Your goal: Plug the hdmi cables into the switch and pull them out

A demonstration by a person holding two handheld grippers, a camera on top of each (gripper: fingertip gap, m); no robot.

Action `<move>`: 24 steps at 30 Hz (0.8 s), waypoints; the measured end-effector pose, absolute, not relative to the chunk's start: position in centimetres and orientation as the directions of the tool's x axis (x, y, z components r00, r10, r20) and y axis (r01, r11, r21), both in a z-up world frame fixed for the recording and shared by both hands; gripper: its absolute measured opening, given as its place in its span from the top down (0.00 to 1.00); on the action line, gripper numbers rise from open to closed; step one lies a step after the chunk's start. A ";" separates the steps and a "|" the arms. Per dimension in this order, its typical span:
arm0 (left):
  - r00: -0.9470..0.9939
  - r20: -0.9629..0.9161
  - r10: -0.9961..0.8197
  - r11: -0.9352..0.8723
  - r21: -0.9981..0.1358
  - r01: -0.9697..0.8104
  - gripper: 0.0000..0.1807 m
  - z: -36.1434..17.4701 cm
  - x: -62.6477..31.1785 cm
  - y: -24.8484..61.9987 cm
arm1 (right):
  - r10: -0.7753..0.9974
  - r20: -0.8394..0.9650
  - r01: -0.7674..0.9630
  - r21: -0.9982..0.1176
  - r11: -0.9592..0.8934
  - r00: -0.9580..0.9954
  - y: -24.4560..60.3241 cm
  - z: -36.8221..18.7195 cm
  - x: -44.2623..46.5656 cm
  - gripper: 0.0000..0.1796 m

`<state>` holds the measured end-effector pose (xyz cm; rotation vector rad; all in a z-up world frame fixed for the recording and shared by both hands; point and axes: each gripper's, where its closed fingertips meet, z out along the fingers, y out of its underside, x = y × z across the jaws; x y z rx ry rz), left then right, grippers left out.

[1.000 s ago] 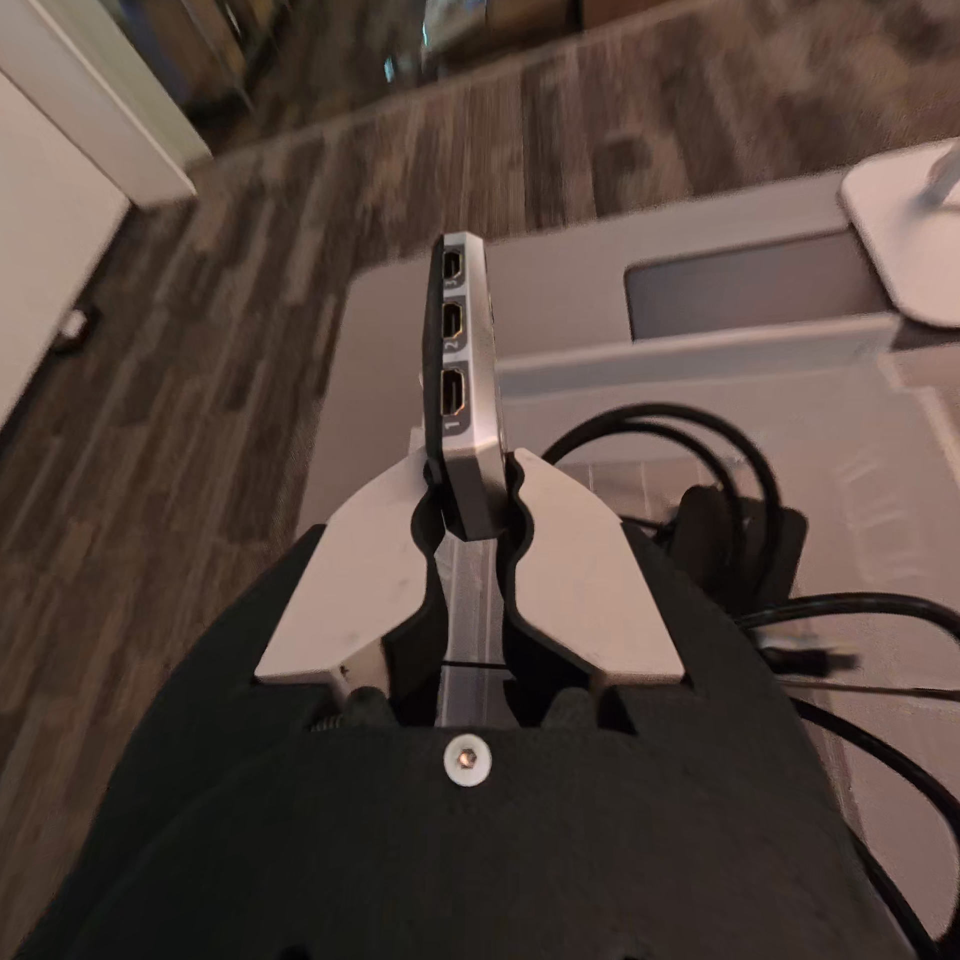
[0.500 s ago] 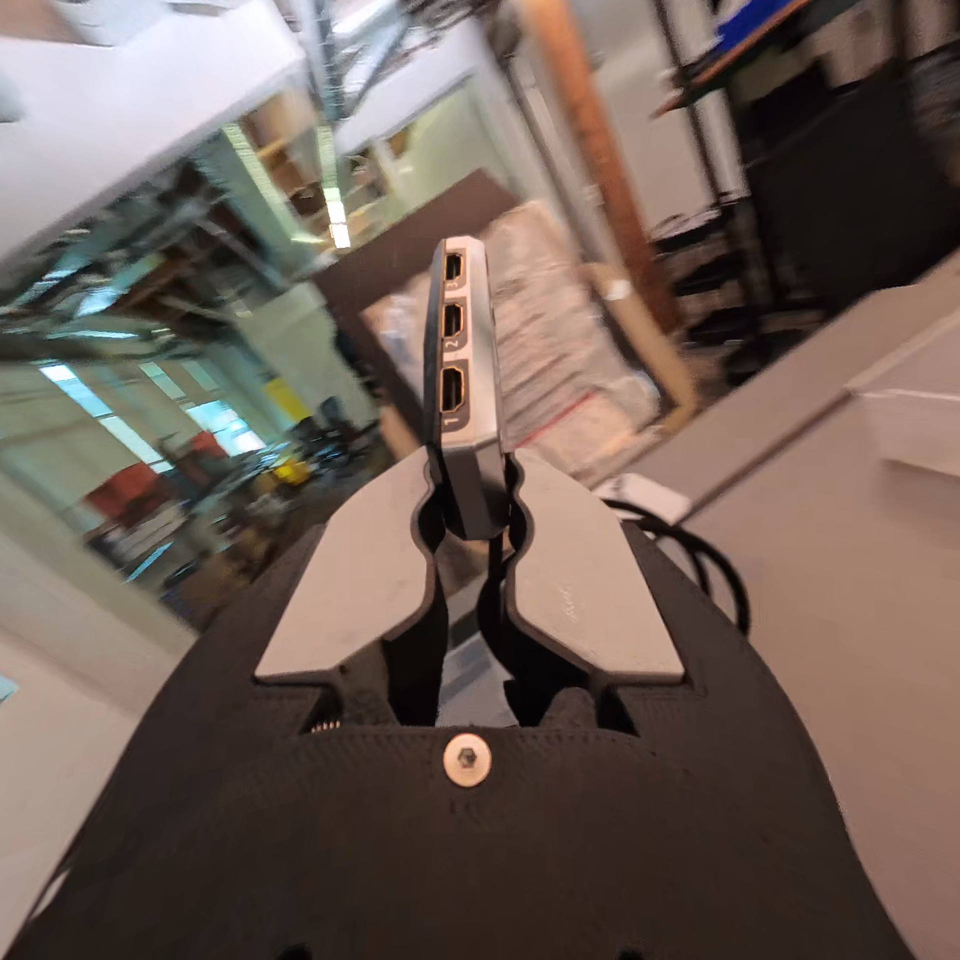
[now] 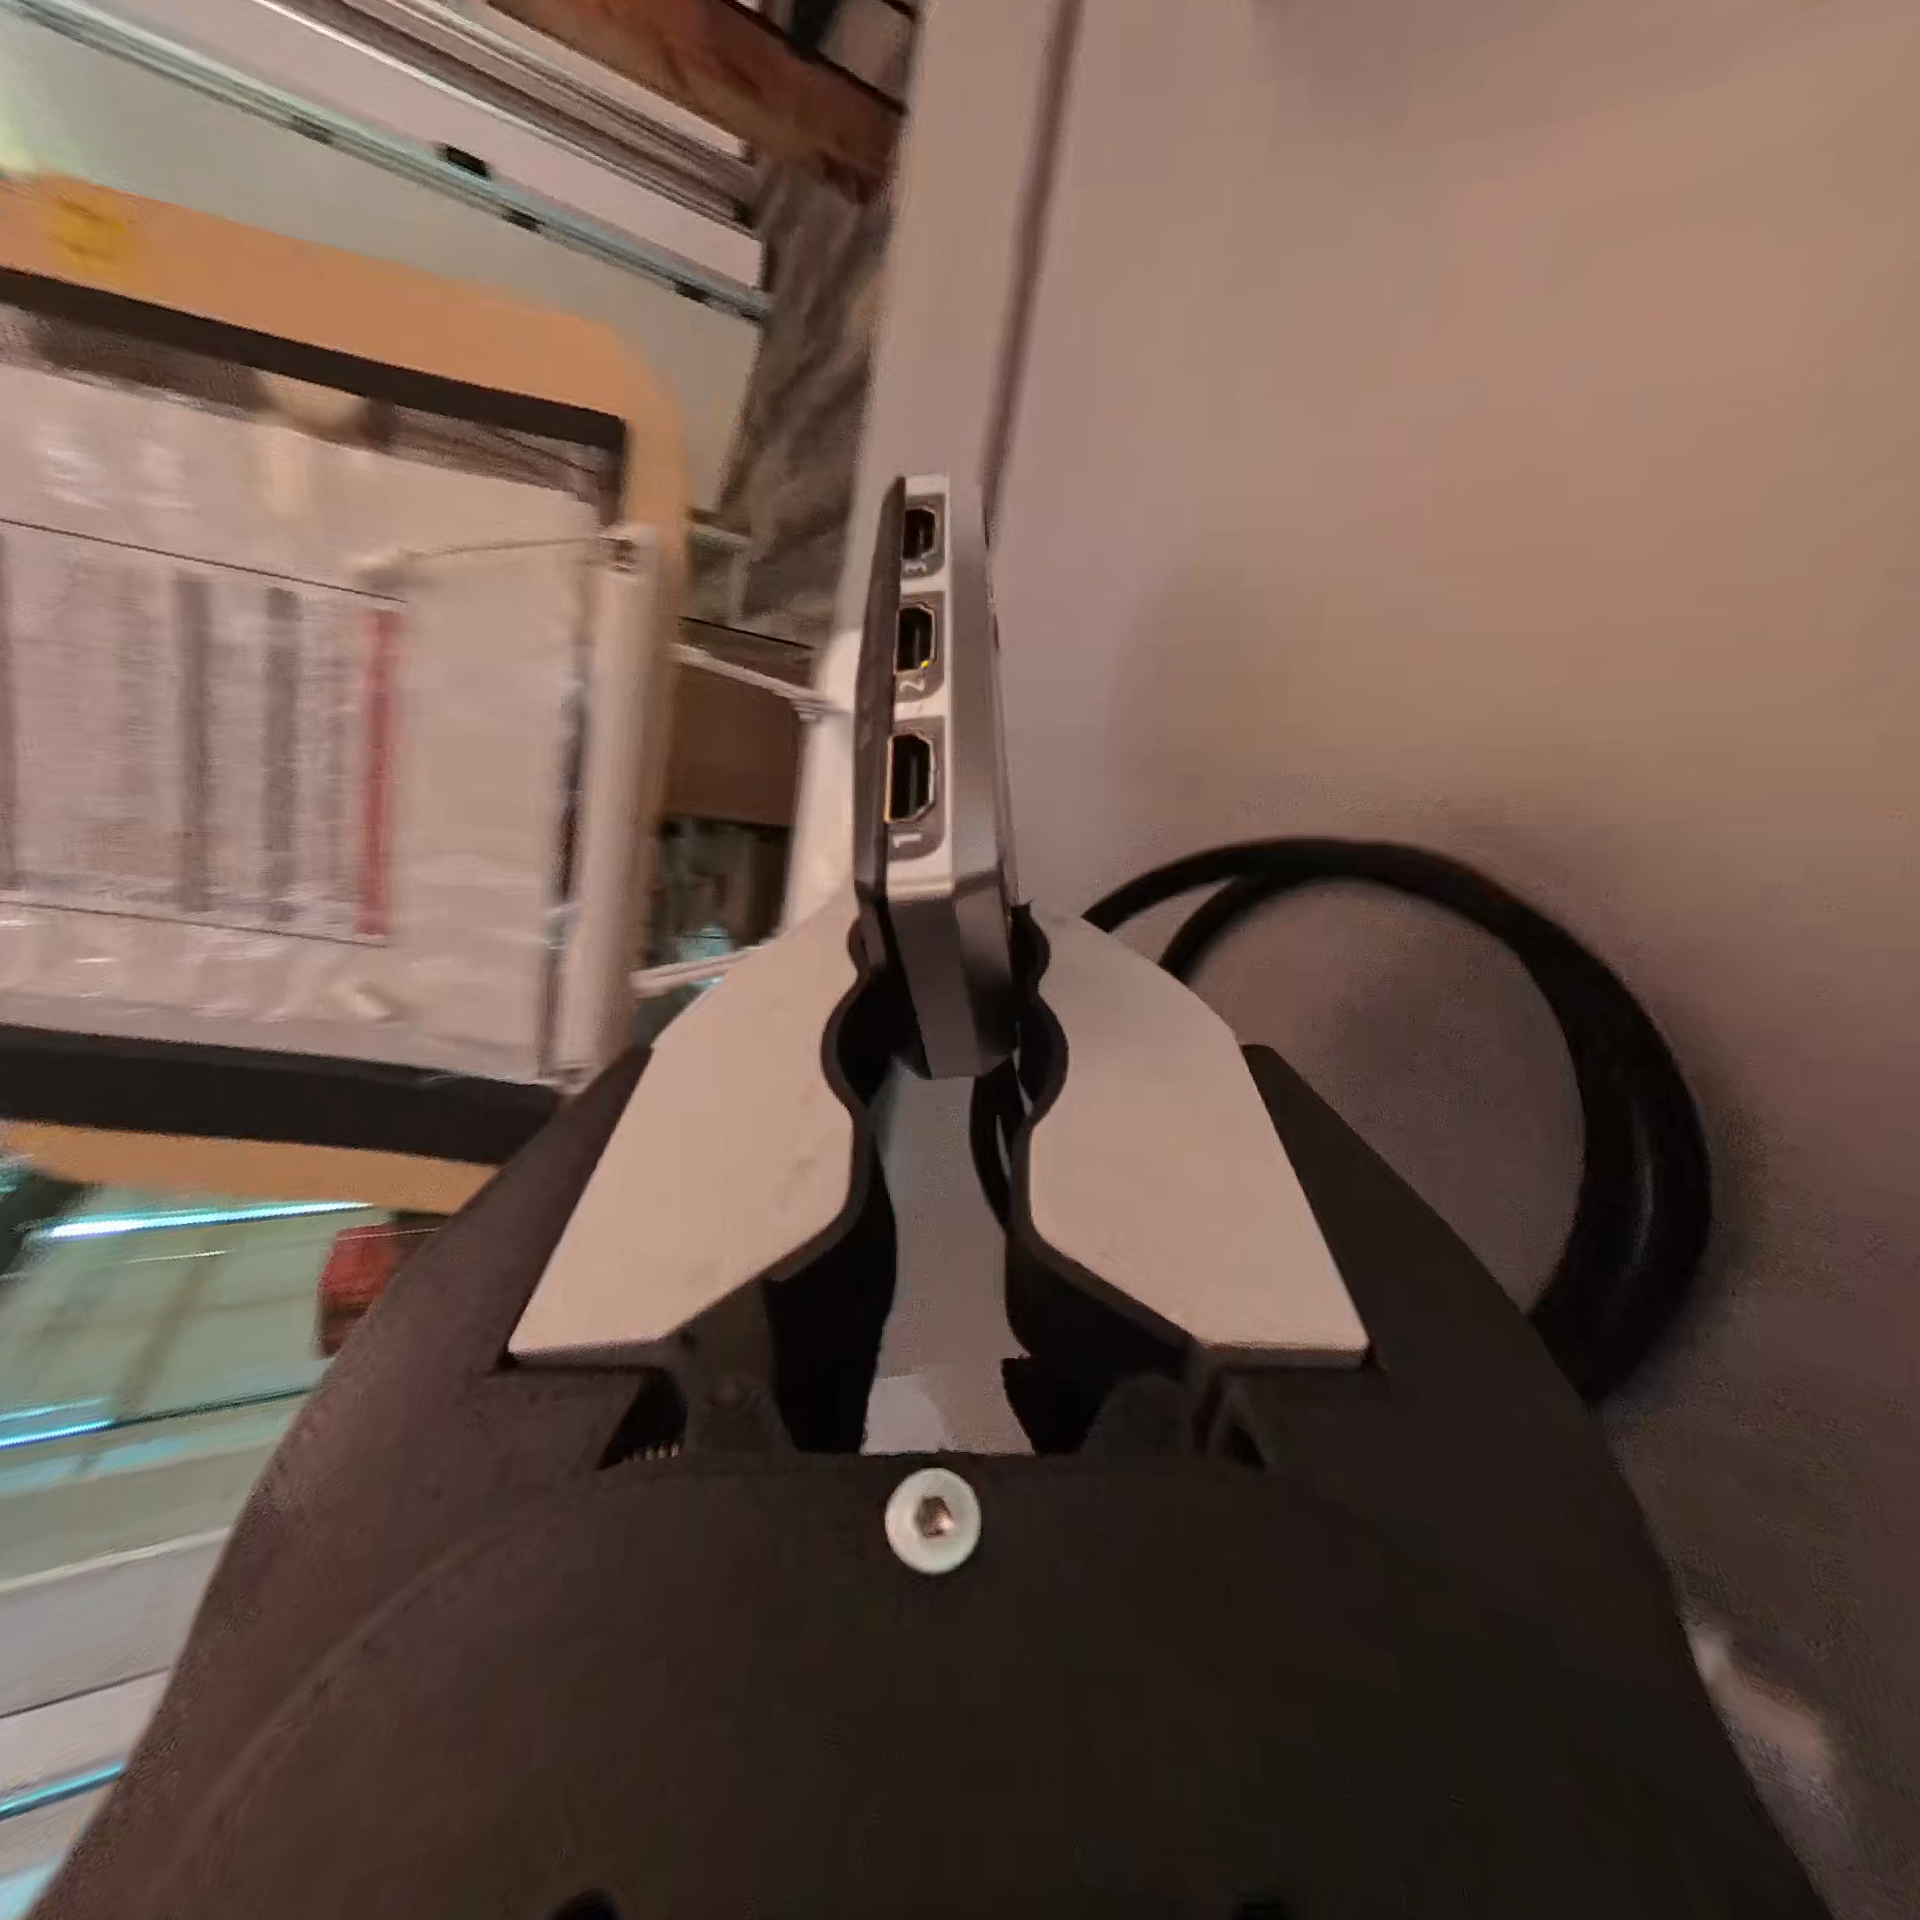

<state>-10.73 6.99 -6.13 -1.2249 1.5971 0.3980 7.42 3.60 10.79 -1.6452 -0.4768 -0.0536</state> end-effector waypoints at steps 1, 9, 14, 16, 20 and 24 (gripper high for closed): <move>0.051 -0.832 -0.552 0.404 -0.320 -0.857 0.89 -7.6 -10.6 7.0 | 0.275 0.311 0.338 -0.939 -0.058 0.910 3.7 10.7 7.4 0.74; 0.067 -0.713 -0.698 0.334 -0.406 -0.851 0.81 -12.5 -10.0 6.7 | 0.290 0.331 0.363 -0.929 -0.065 0.898 3.9 10.3 6.7 0.74; 0.113 -0.578 -0.809 0.225 -0.481 -0.848 0.69 -11.8 -10.4 6.0 | 0.271 0.362 0.393 -0.917 -0.067 0.892 3.7 10.5 7.1 0.74; 0.147 -0.555 -0.819 0.207 -0.525 -0.826 0.68 -10.0 -10.7 5.9 | 0.265 0.358 0.386 -0.921 -0.059 0.895 3.5 10.9 7.4 0.74; 0.218 -0.542 -0.811 0.171 -0.577 -0.798 0.67 -4.3 -13.4 6.2 | 0.249 0.346 0.368 -0.929 -0.045 0.905 3.0 11.6 8.3 0.74; 0.386 -0.577 -0.720 0.046 -0.594 -0.803 0.72 2.7 -22.4 7.7 | 0.237 0.335 0.351 -0.936 -0.026 0.912 2.6 12.4 8.9 0.74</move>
